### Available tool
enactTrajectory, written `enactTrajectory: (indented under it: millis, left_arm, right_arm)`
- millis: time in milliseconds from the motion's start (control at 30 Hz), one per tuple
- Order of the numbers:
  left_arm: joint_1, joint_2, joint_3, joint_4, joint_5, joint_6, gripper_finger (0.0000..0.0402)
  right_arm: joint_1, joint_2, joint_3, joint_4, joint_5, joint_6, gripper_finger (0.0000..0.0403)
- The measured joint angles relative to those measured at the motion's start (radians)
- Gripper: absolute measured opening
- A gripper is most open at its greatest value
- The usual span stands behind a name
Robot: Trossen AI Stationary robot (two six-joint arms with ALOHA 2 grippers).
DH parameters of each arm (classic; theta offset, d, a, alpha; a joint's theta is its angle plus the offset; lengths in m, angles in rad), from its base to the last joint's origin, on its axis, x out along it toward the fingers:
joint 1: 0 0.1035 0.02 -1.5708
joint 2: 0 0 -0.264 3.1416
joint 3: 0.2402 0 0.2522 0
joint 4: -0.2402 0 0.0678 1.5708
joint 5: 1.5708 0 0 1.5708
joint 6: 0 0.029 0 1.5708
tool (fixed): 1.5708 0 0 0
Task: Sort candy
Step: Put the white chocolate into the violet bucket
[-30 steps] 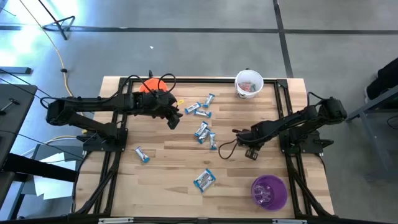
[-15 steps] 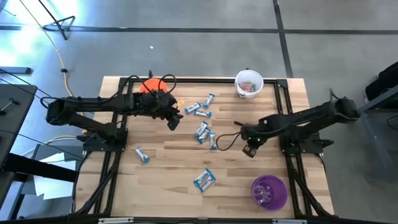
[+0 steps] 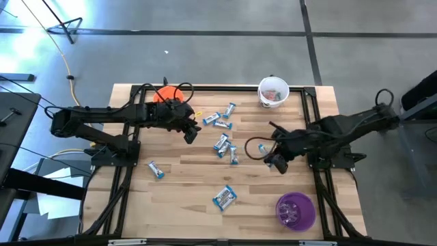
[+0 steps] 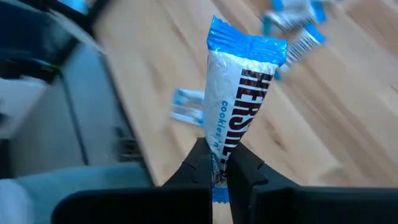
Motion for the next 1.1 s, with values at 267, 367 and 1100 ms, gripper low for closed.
enactTrajectory:
  millis: [267,367,1100]
  left_arm:
    - [0.0,0.0,0.0,0.01,0.0,-0.027,0.0152]
    - [-0.005,0.0,0.0,0.014,-0.003,-0.043,0.0152]
    - [-0.048,0.0,0.0,0.015,-0.092,-0.076,0.0152]
  right_arm:
    - [0.217,0.057,0.209,-0.01,0.192,0.164,0.0001]
    - [0.299,0.111,0.249,-0.01,0.208,0.236,0.0001]
    - [0.719,0.375,0.55,-0.308,0.187,0.848,0.0005]
